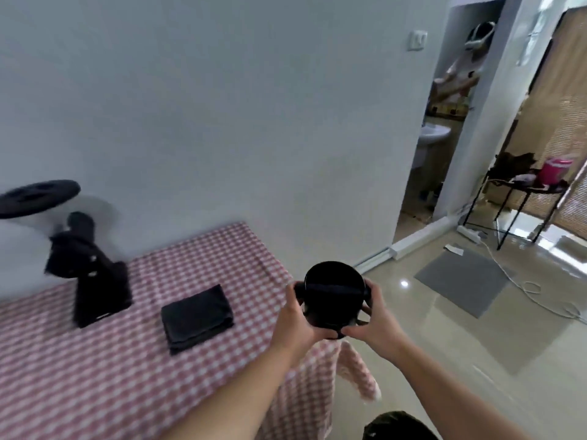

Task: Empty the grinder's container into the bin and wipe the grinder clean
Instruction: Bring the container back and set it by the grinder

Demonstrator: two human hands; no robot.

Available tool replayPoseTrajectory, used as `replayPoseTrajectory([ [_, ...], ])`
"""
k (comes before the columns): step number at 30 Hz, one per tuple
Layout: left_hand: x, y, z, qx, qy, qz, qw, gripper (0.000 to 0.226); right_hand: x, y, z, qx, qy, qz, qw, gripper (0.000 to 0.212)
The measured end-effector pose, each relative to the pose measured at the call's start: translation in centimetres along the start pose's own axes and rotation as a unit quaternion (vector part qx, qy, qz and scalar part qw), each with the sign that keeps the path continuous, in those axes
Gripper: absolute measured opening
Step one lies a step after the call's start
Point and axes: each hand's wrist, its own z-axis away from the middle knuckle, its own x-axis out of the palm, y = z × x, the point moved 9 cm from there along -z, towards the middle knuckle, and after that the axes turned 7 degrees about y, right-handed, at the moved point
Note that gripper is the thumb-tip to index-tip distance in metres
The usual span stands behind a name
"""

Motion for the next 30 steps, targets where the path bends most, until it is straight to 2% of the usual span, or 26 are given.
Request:
replayPoseTrajectory([
  [9, -19.7, -5.1, 0.3, -0.068, 0.137, -0.072, 0.986, 0.104, 20.2, -5.4, -3.8, -0.046, -0.123, 0.004, 0.991, 0.093],
  [13, -28.8, -8.9, 1.3, -0.11, 0.179, -0.072, 0.975, 0.104, 30.5, -6.9, -4.1, -0.046, -0.164, 0.052, 0.984, 0.097],
  [16, -35.5, -12.5, 2.6, -0.152, 0.198, -0.097, 0.963, 0.111, 38.4, -7.3, -3.9, -0.049, -0.191, 0.103, 0.975, 0.099],
  [18, -38.8, -14.4, 3.3, -0.164, 0.204, -0.107, 0.959, 0.105, 42.6, -7.3, -3.3, -0.046, -0.212, 0.118, 0.969, 0.1],
  [24, -44.8, -18.9, 5.1, -0.212, 0.201, -0.134, 0.947, 0.1, 50.7, -6.0, -2.0, -0.007, -0.25, 0.149, 0.957, 0.098],
  [30, -46.1, -22.4, 5.1, -0.26, 0.196, -0.097, 0.94, 0.093, 53.5, -5.2, -2.7, -0.005, -0.264, 0.188, 0.946, 0.095],
])
